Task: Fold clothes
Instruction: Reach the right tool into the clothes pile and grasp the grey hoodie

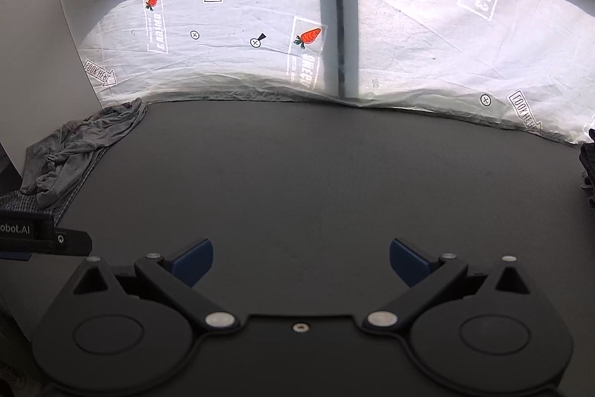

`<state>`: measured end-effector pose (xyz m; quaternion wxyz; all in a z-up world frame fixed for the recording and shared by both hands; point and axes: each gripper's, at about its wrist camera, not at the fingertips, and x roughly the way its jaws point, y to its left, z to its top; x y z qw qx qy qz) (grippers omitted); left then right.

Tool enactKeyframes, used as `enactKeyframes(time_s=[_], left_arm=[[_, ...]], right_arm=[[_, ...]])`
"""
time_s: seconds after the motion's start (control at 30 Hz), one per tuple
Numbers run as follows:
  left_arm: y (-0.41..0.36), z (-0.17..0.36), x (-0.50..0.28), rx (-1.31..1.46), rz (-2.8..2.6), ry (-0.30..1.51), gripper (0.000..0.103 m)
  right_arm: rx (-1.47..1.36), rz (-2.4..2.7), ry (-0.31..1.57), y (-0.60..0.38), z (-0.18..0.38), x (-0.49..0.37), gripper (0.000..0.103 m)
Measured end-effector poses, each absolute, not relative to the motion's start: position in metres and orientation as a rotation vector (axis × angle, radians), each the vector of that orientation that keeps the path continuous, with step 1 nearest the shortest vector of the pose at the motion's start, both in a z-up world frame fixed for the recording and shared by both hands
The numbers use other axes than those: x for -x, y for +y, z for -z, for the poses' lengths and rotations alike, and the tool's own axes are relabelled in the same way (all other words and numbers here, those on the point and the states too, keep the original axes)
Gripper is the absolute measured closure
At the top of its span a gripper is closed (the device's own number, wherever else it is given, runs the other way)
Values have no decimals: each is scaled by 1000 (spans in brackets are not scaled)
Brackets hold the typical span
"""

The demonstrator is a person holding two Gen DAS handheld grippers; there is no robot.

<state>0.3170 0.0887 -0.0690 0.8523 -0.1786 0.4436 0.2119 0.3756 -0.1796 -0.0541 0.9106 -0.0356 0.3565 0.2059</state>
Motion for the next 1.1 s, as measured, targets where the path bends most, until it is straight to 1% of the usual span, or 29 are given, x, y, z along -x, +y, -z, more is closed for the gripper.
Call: enactKeyframes(time_s=[0.13, 0.27, 0.3, 0.43, 0.47, 0.5, 0.63, 0.67, 0.7, 0.8, 0.93, 0.97, 1.0, 1.03, 1.07, 1.1], left_arm=[[181, 84, -345, 442, -535, 899, 0], [273, 103, -379, 545, -612, 884, 0], [296, 107, -387, 574, -624, 884, 0], [377, 124, -412, 597, -725, 860, 0], [396, 128, -417, 596, -760, 854, 0], [416, 132, -421, 598, -796, 848, 0], [491, 151, -426, 650, -907, 814, 1], [503, 156, -425, 666, -926, 803, 1], [513, 161, -422, 681, -942, 798, 1], [536, 174, -414, 726, -981, 794, 1], [546, 189, -404, 767, -966, 788, 0], [546, 191, -403, 770, -958, 785, 0], [546, 192, -402, 770, -954, 783, 0], [546, 193, -402, 771, -949, 784, 0], [547, 194, -402, 773, -946, 784, 0], [547, 194, -402, 777, -944, 783, 0]], right_arm=[[94, -445, 747, -118, 68, -412, 1], [24, -514, 806, -43, 86, -463, 3], [5, -533, 822, -25, 90, -475, 7], [-172, -605, 964, 58, 124, -533, 17], [-214, -624, 997, 80, 134, -547, 23], [-238, -638, 1022, 101, 144, -557, 33], [-320, -717, 1093, 189, 178, -585, 60], [-336, -742, 1106, 211, 185, -590, 72], [-352, -768, 1118, 234, 191, -595, 79], [-413, -844, 1157, 292, 209, -604, 83], [-515, -905, 1228, 347, 228, -606, 82], [-532, -909, 1249, 359, 233, -605, 80], [-546, -910, 1265, 366, 237, -604, 74], [-559, -893, 1285, 373, 241, -602, 66], [-573, -874, 1306, 380, 245, -601, 54], [-610, -876, 1307, 381, 248, -598, 54]])
